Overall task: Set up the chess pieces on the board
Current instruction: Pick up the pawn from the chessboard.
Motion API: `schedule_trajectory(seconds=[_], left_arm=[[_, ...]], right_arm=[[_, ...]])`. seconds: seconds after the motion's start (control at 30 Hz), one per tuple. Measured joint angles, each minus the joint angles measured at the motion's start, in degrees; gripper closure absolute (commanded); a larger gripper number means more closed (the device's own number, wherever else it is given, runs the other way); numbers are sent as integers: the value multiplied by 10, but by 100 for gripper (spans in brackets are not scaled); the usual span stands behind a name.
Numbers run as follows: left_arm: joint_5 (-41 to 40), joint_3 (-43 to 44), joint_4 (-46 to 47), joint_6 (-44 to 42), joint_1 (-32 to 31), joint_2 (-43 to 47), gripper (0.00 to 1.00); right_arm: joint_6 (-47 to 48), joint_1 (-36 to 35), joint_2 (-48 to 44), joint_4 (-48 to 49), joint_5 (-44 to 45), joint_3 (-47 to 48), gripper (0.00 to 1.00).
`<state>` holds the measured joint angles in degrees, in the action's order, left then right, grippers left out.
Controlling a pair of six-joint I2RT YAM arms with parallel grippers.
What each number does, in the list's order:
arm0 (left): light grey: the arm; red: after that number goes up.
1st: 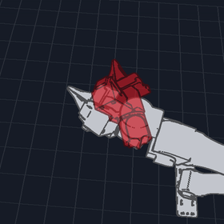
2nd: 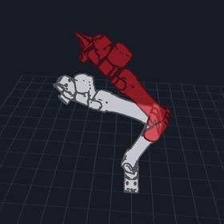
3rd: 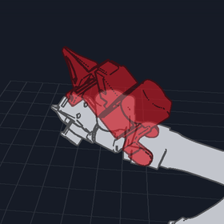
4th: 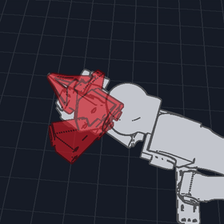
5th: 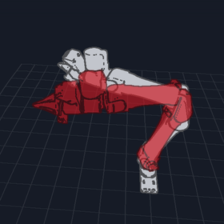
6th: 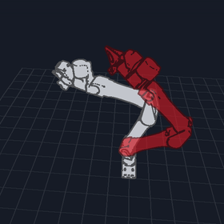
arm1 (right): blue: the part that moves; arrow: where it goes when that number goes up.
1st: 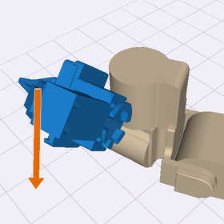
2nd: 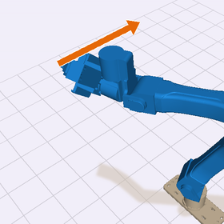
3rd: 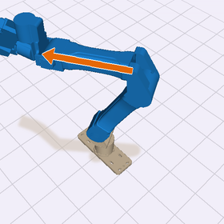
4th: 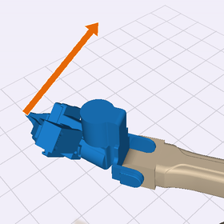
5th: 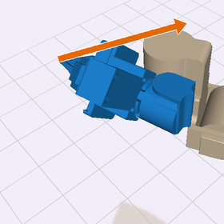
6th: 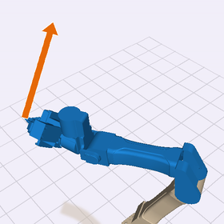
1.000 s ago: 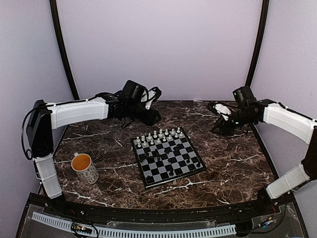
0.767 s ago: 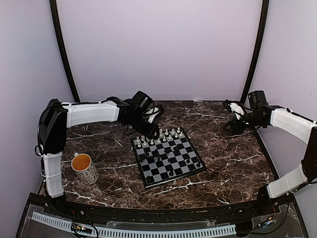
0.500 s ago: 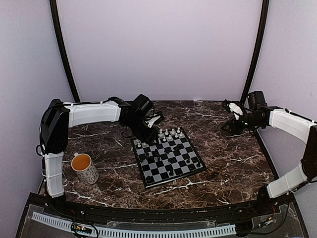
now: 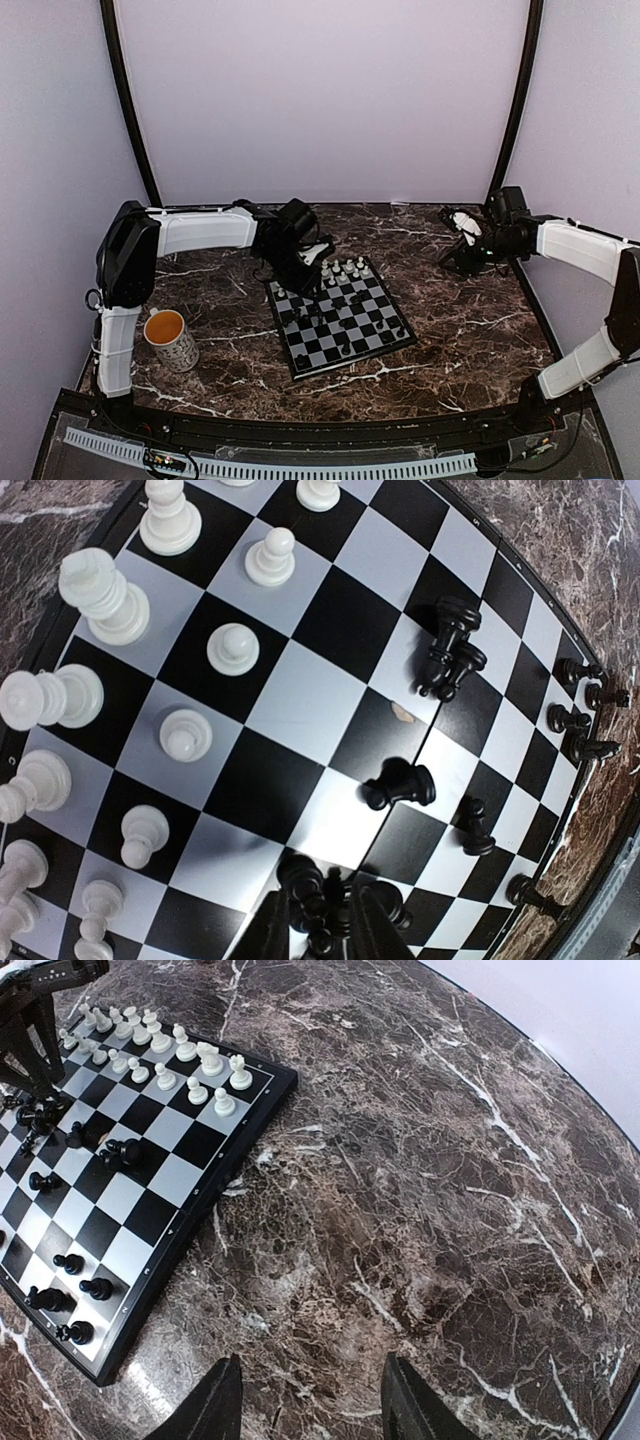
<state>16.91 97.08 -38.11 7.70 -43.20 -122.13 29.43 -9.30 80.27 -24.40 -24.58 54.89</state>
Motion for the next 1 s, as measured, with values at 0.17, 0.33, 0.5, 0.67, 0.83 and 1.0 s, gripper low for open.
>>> schedule_trajectory(seconds=[0.17,0.33,0.5,0.67,0.83,1.0], left_arm=[[0,17,-4,0,-2,-12,78],[-3,25,-9,0,-3,-21,79],[-10,35,-19,-1,-6,-26,77],[-20,42,-33,-2,-10,-27,81],[-26,42,-42,-5,-12,-27,85],[-28,42,-48,-6,-12,-27,87]], right_arm=[[5,-15,3,0,3,0,51],[7,-21,6,0,7,0,51],[9,-24,6,0,11,0,51],[14,-27,7,0,15,0,51],[16,-28,8,0,17,0,51],[16,-32,11,0,17,0,51]])
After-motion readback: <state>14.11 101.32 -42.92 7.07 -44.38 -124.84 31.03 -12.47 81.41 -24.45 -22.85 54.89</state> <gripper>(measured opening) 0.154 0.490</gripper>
